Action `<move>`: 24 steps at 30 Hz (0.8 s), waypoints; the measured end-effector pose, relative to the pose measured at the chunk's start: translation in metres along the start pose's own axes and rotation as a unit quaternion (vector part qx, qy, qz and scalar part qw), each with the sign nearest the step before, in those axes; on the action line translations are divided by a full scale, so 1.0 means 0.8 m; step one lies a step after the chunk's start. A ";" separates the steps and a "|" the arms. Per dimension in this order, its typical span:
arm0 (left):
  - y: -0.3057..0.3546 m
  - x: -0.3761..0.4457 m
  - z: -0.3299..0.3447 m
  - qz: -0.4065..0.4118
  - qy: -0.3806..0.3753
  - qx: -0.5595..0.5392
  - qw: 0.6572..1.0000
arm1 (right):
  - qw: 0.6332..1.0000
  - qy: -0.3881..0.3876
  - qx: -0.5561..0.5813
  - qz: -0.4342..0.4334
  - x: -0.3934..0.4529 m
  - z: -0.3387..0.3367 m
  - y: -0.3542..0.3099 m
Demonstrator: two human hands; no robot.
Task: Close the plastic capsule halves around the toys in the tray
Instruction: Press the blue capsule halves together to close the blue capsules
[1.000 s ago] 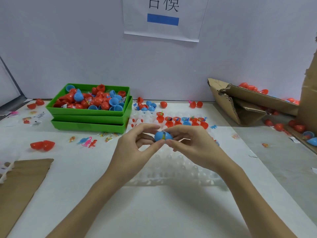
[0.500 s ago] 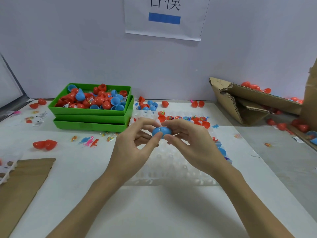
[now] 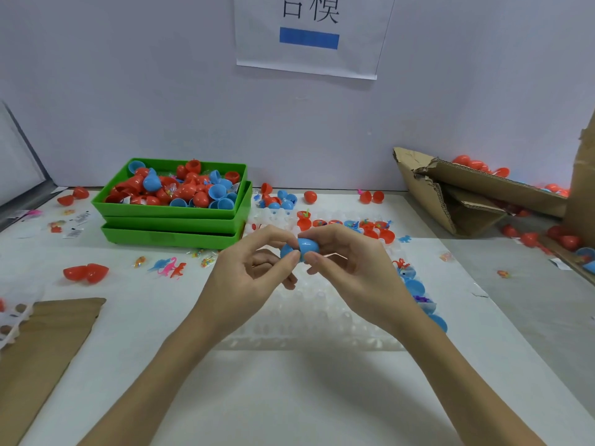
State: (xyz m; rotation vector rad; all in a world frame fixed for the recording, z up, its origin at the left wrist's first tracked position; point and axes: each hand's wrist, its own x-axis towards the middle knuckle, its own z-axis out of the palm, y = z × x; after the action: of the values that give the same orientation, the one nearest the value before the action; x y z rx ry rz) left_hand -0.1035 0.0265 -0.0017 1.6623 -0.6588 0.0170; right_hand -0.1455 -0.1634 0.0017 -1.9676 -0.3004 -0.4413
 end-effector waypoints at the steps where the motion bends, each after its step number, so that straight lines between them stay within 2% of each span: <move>1: 0.001 0.000 0.001 -0.001 0.008 -0.010 1.000 | 1.000 0.004 0.002 0.000 0.000 -0.001 0.000; 8: -0.001 0.002 0.009 -0.071 0.072 -0.124 0.987 | 1.000 0.011 -0.004 -0.016 -0.001 0.000 -0.001; 11: -0.006 0.002 0.012 -0.051 0.099 -0.085 0.990 | 0.999 0.013 -0.034 -0.032 -0.003 0.009 0.000; 14: -0.008 -0.002 0.016 -0.029 0.106 -0.085 0.990 | 0.997 0.047 -0.050 -0.044 -0.004 0.017 0.003; 19: -0.002 -0.001 0.010 -0.003 0.062 -0.115 0.991 | 0.995 0.094 0.029 -0.012 -0.002 0.015 0.000; 24: -0.001 -0.001 0.011 0.025 0.078 -0.081 0.993 | 0.993 0.081 0.084 0.006 -0.001 0.008 -0.007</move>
State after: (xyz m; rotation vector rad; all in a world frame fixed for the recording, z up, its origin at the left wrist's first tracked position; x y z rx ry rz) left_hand -0.1070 0.0192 -0.0044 1.4713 -0.5684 0.1246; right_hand -0.1475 -0.1556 0.0035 -1.7579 -0.2143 -0.5462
